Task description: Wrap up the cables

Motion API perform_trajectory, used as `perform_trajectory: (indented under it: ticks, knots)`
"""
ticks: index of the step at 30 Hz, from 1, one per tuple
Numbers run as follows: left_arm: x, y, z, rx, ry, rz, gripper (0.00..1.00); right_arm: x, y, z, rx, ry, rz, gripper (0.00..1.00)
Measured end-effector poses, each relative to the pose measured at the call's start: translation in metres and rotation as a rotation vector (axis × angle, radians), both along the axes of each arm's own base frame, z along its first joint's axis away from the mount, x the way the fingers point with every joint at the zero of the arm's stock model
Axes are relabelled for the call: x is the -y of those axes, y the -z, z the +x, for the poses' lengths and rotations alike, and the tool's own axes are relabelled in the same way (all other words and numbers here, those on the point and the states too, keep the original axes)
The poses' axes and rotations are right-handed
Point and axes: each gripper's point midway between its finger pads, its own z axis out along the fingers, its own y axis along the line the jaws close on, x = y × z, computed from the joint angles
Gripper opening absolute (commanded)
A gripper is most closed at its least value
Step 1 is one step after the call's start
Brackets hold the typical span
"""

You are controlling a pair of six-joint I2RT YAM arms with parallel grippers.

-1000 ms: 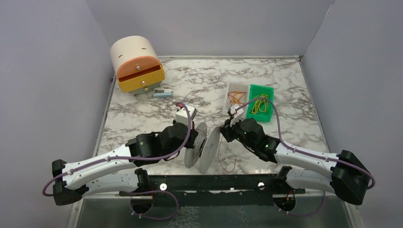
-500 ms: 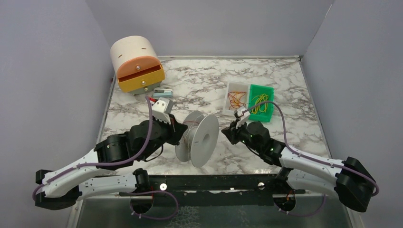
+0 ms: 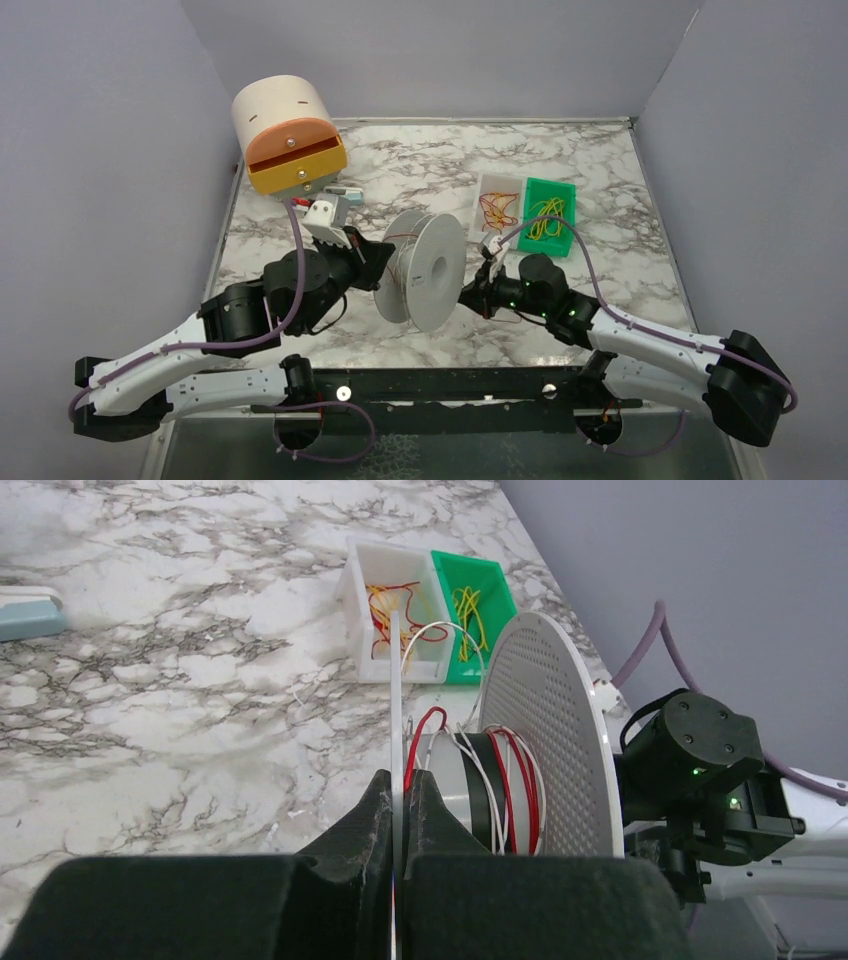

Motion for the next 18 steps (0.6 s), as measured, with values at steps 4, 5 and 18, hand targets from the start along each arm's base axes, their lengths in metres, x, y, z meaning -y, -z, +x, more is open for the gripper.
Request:
perform_trajectory:
  ticks: [4, 5, 18]
  knots:
    - [0.008, -0.006, 0.008, 0.019, -0.027, -0.018, 0.0, -0.012, -0.001, -0.011, -0.052, -0.087, -0.01, 0.01]
    - [0.01, -0.008, 0.01, 0.025, -0.032, -0.023, 0.0, -0.013, -0.003, -0.013, -0.057, -0.102, -0.007, 0.01]
    - [0.026, -0.034, 0.039, 0.139, -0.158, -0.063, 0.0, -0.013, -0.054, -0.053, -0.049, -0.187, 0.102, 0.05]
